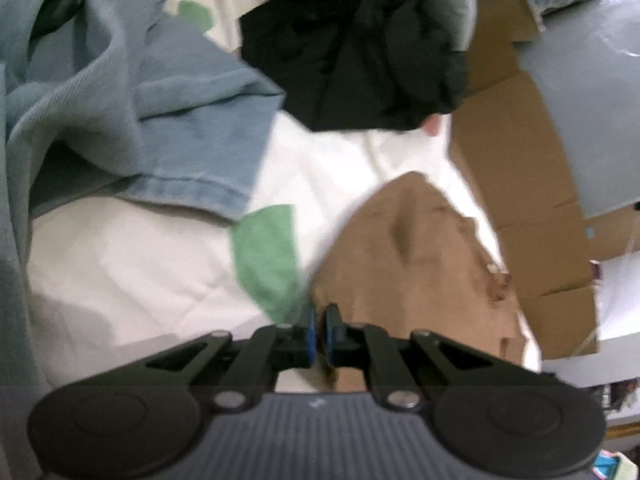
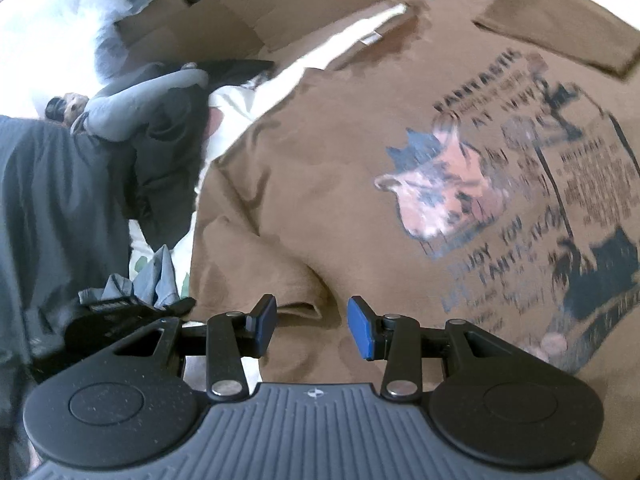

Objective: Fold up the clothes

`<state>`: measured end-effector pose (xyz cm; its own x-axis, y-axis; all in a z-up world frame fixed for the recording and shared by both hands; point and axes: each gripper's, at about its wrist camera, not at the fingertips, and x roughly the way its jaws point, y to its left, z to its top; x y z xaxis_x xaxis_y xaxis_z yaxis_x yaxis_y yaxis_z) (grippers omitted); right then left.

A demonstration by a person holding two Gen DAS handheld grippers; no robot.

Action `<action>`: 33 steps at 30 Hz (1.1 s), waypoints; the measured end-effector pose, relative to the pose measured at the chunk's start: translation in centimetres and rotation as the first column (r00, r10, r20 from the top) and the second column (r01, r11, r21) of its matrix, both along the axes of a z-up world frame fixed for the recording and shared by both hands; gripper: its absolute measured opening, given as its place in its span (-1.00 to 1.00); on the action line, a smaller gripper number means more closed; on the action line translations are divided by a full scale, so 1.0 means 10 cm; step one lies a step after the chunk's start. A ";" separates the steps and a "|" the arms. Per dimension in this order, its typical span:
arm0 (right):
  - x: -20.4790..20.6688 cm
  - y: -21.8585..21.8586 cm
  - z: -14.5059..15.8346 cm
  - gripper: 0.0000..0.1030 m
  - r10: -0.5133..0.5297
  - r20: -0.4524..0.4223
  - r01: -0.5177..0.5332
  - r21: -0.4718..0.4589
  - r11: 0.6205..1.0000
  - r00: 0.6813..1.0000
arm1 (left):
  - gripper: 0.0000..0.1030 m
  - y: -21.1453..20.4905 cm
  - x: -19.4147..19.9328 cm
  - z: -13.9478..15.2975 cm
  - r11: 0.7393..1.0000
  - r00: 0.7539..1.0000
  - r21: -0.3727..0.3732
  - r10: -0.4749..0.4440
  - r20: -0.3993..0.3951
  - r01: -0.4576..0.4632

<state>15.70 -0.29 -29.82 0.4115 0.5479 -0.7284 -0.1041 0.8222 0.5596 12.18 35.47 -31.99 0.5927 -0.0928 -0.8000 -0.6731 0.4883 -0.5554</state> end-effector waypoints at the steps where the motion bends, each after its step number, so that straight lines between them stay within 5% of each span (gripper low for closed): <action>1: 0.02 0.04 0.03 -0.09 0.017 0.020 -0.017 -0.015 1.000 1.000 | -0.90 -0.01 0.01 0.05 1.000 1.000 -0.009 -0.007 0.014 0.007; 14: 0.14 0.57 0.29 0.00 0.237 0.190 -0.219 -0.109 0.970 0.953 | -0.90 -0.22 0.40 0.36 0.989 0.990 -0.100 -0.094 0.104 0.104; 30: 0.56 0.95 0.22 -0.01 0.305 0.260 -0.263 -0.183 0.947 0.916 | -0.89 -0.33 0.83 0.30 0.973 0.979 -0.150 -0.155 0.130 0.174; 33: 0.62 0.97 0.19 -0.76 0.325 0.277 -0.279 -0.194 0.941 0.904 | -0.84 -0.25 0.89 0.31 0.979 0.981 -0.109 -0.158 0.108 0.170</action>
<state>21.87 9.43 -27.88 0.4553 0.5776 -0.6776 -0.5044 0.7944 0.3383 21.12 32.97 -28.87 0.6372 -0.2848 -0.7162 -0.5284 0.5151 -0.6749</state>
